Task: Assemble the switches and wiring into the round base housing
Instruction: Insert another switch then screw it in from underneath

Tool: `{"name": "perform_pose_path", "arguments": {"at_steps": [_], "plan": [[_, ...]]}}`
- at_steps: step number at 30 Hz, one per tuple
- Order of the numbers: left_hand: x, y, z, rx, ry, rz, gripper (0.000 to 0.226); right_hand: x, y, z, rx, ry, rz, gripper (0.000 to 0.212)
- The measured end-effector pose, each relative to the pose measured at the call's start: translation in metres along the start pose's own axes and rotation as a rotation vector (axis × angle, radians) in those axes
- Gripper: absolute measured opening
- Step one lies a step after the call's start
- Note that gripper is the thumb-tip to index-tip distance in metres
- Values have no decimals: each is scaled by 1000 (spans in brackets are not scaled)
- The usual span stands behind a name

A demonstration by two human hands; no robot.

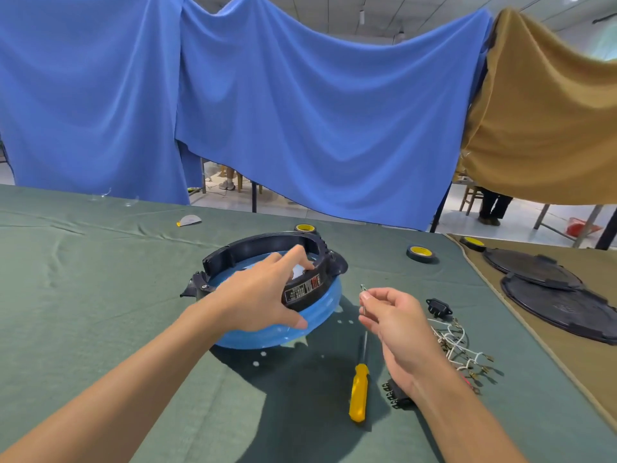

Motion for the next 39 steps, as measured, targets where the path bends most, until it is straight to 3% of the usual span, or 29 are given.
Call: {"name": "perform_pose_path", "arguments": {"at_steps": [10, 17, 22, 27, 30, 34, 39], "plan": [[-2, -8, -82, -152, -811, -71, 65, 23, -3, 12, 14, 108, -64, 11], [22, -17, -85, -183, -1388, -227, 85, 46, -7, 21, 48, 31, -143, 10], [46, -24, -64, -166, -1550, -281, 69, 51, -14, 39, 137, -26, -184, 11], [74, -30, -47, -18, -1656, -285, 42, 52, -17, 54, 221, -36, -202, 10], [95, -35, -37, -9, -1708, -353, 44, 53, -16, 61, 240, -51, -222, 12], [116, -41, -20, -57, -1829, -385, 53, 54, -18, 76, 314, -81, -252, 30], [126, -42, 16, -44, -2087, -372, 37, 55, -19, 89, 367, -133, -249, 32]]}}
Point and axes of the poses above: each hand's wrist, its own y-axis towards the middle knuckle, its own z-axis out of the palm, x = y × z, the point moved 9 cm from there along y, towards the middle knuckle, and after that the axes turned 7 degrees about -z, right-handed, at the moved point
